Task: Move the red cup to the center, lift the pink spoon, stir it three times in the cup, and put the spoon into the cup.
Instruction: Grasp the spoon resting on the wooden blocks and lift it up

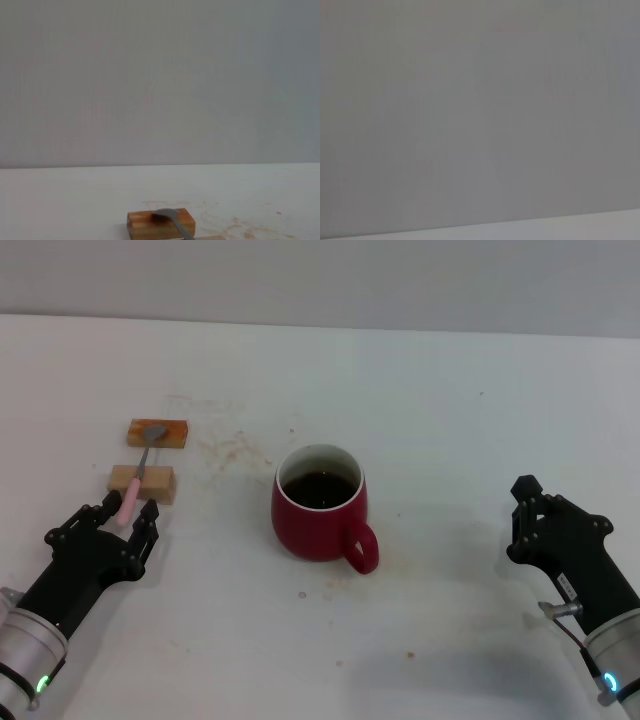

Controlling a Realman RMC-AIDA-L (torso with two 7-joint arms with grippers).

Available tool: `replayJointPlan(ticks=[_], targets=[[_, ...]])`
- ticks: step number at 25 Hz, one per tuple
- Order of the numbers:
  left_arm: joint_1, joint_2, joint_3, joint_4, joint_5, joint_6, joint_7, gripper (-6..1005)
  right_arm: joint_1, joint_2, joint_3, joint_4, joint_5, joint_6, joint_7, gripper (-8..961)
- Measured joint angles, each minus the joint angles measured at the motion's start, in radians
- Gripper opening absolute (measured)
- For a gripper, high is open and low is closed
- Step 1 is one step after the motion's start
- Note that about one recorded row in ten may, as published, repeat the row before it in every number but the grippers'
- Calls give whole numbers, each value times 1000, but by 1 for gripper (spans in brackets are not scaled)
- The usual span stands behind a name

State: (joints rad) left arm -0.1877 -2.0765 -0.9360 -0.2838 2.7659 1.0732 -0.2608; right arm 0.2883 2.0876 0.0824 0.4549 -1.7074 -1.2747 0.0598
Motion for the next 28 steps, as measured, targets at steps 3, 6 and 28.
replayJointPlan(ticks=[3,6,28], targets=[[0,0,-2,0,0,-1,0,451,0,0,-1,1,0,-3,0,-1],[0,0,-2,0,0,-1,0,458,-1,0,-2,1,0,-8,0,-1],[11,-1,-7,-39,-10,9,51,63,-8,1,-3,1,0,-14,2,-1]])
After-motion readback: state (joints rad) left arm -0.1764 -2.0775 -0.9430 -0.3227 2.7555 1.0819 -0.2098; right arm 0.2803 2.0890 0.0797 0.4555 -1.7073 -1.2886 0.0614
